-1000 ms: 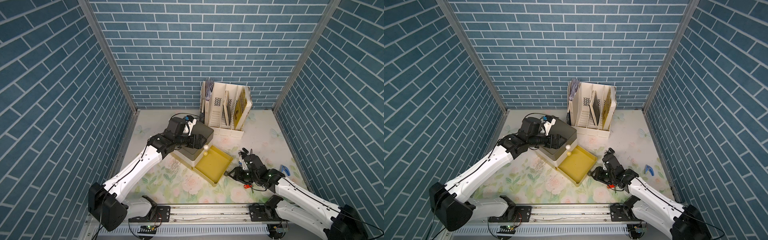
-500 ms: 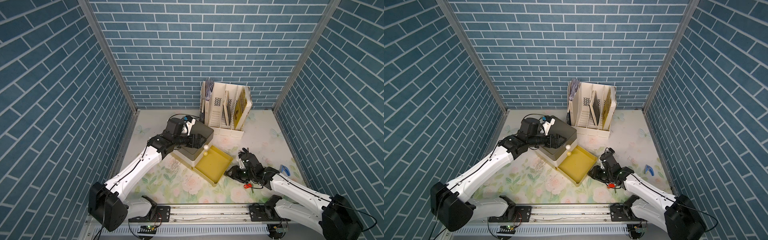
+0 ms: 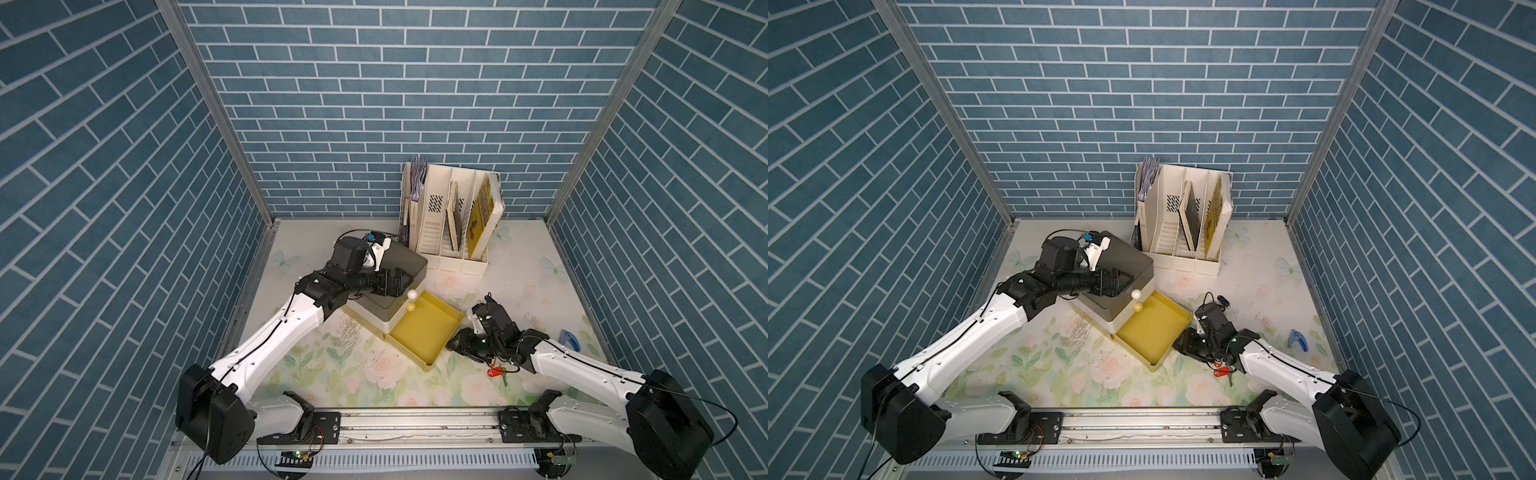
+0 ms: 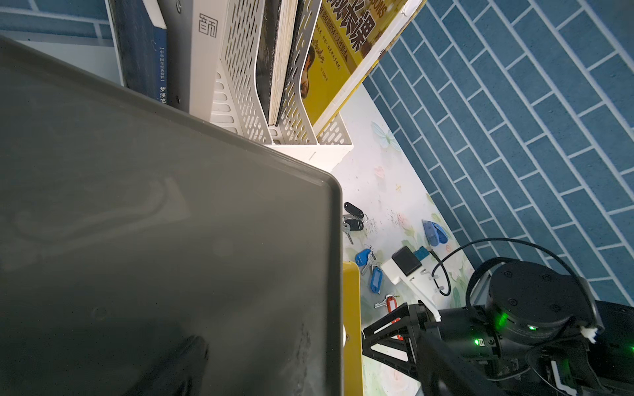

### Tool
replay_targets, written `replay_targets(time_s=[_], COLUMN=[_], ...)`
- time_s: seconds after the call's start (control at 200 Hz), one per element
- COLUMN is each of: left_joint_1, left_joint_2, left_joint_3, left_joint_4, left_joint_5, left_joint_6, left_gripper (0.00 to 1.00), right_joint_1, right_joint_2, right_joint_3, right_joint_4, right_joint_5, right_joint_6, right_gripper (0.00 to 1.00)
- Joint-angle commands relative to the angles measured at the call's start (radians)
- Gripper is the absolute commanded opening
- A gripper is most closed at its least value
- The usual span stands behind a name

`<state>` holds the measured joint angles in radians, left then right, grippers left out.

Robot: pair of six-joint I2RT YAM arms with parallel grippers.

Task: Take the keys out of the drawer
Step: Close the drawer in the storage box.

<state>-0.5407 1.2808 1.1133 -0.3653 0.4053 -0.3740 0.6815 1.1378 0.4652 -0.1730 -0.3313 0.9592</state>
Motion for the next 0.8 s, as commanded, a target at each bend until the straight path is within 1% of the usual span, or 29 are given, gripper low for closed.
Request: replay_targets(time_s=[0.0, 0.39, 0.795], left_joint_1=[0.007, 0.008, 0.009], left_joint_2=[0.009, -0.001, -0.003], left_joint_3=[-0.04, -0.049, -0.053], left_joint_4=[-0.082, -0.08, -0.084], left_joint_5=[-0.004, -0.003, -0.01], left_joint_6=[-0.003, -0.001, 0.012], left_gripper=[1.0, 1.0, 1.0], right_joint_1=[0.001, 0.002, 0.001], right_joint_2=[0.028, 0.126, 0.271], right_joint_3=[0.034, 0.08, 0.183], right_joint_4=[0.071, 0.143, 0.21], right_joint_5=[-0.012, -0.008, -0.041], right_joint_6=[-0.042, -0.061, -0.085], right_gripper=[0.44, 0.44, 0.44])
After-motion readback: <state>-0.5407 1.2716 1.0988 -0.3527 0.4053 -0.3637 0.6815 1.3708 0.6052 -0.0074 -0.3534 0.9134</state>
